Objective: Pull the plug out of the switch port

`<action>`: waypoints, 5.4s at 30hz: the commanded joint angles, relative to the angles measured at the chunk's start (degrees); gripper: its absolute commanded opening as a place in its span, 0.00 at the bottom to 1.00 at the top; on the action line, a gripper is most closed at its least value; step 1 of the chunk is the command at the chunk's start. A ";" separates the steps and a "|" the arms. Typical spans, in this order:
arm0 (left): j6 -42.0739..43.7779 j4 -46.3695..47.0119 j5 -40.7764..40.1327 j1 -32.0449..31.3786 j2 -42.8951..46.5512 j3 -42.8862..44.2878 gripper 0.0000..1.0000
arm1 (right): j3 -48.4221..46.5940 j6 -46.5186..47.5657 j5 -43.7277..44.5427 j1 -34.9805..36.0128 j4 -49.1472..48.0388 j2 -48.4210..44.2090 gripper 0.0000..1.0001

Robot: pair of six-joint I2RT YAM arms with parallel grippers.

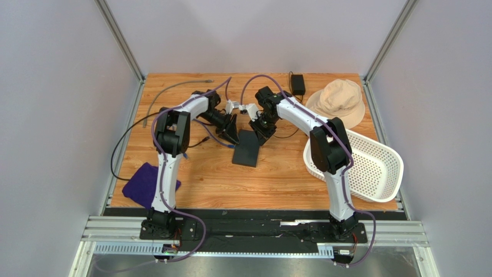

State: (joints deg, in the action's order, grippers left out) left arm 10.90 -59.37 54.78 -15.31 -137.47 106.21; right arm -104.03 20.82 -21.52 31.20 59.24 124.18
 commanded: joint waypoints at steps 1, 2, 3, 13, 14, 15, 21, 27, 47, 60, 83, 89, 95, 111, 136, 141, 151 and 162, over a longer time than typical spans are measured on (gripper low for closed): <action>1.14 1.02 -1.08 -2.00 1.85 -0.22 0.50 | 0.75 -0.43 0.78 -0.53 -0.88 -1.22 0.00; 1.32 0.67 -1.17 -2.00 2.12 -0.04 0.50 | 0.93 -0.43 0.86 -0.44 -0.88 -1.40 0.00; 1.58 0.23 -1.35 -1.92 2.12 0.31 0.50 | 1.11 -0.34 0.86 -0.53 -0.88 -1.66 0.00; 5.79 -5.65 -0.38 1.42 0.80 2.24 0.50 | 0.05 -0.69 -1.26 -0.44 -0.36 -1.13 0.00; 6.33 -6.19 -0.38 1.42 0.71 2.16 0.50 | 0.23 -0.60 -0.64 -0.44 -0.44 -0.87 0.00; 6.85 -6.80 -0.29 1.42 0.62 2.07 0.50 | 0.66 -0.34 -0.02 -0.44 -0.62 -0.70 0.00; 7.39 -6.98 0.50 1.25 -0.08 0.31 0.50 | 0.93 0.01 5.08 -0.53 -2.11 0.89 0.00; 7.82 -6.63 1.38 0.64 -1.13 0.39 0.50 | -2.75 -0.34 6.58 -0.53 -2.47 5.01 0.00; 10.64 -5.93 3.13 0.28 0.27 -4.34 0.44 | -6.37 -0.70 1.31 -0.88 -1.68 -0.60 0.00; 9.50 -2.77 1.56 -0.77 2.20 -6.37 0.38 | -4.96 1.24 -8.45 -0.44 1.66 0.00 0.01; 5.63 -6.45 -6.88 -5.34 0.36 -1.10 0.00 | -4.69 -3.59 -8.28 -0.70 -0.88 10.20 0.00; 5.54 -7.95 -7.33 -5.70 -0.17 -0.40 0.00 | -4.60 -3.77 -7.75 -0.70 -1.15 10.56 0.00; 5.19 -8.48 -6.36 -4.03 -0.08 -0.92 0.19 | -4.43 -3.86 -6.96 -0.70 -1.41 10.12 0.00; 8.17 -7.16 4.54 -1.38 -1.05 -4.26 0.40 | -0.21 -3.68 -4.76 -0.70 -1.32 8.10 0.00; 20.04 -16.12 9.02 -3.94 -5.62 -2.68 0.40 | -1.62 -3.94 -5.81 -0.53 -0.62 10.03 0.00; 17.50 -12.88 7.71 -3.85 -4.48 -4.26 0.38 | -1.70 -3.77 -6.17 -0.61 -0.53 10.29 0.00; 9.24 -7.16 -0.46 -5.78 -2.80 -6.02 0.17 | -1.88 -3.68 -6.61 -0.61 -0.71 10.56 0.00; 16.06 -18.75 6.03 -5.78 -5.26 1.36 0.00 | -2.05 -3.94 -6.61 -0.53 -0.71 10.91 0.00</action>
State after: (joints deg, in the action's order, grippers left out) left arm 21.87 -73.93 58.35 -20.01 -141.21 105.03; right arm -106.91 15.77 -34.17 30.39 60.58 130.32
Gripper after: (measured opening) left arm 0.211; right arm 0.005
